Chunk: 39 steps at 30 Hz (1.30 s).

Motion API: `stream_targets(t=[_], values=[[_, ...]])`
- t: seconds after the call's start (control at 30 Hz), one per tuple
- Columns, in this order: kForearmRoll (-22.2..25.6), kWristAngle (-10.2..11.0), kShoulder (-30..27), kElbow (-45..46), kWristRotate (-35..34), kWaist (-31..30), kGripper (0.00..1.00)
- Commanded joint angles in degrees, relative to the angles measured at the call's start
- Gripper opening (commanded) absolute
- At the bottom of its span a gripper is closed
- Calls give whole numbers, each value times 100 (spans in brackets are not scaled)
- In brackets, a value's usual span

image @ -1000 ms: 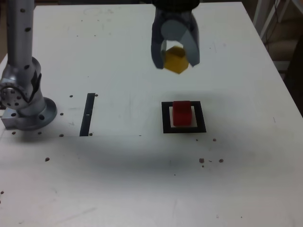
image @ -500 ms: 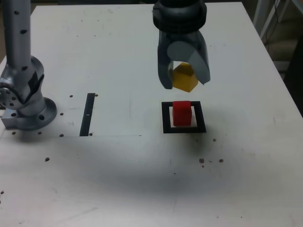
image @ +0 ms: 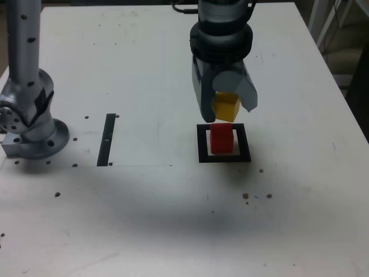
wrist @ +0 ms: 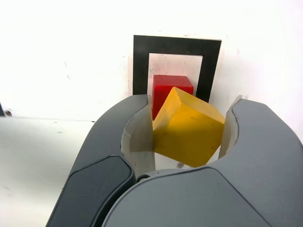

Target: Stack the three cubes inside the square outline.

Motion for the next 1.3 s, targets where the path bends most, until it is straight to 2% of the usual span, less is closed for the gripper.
stream_targets(t=[0.0,0.53,1.27], values=[[-3,20,11,-42,-171,-27,28],[85,-78,85,20,-813,-27,28],[-38,-24,322,78,-1376,-100,28]])
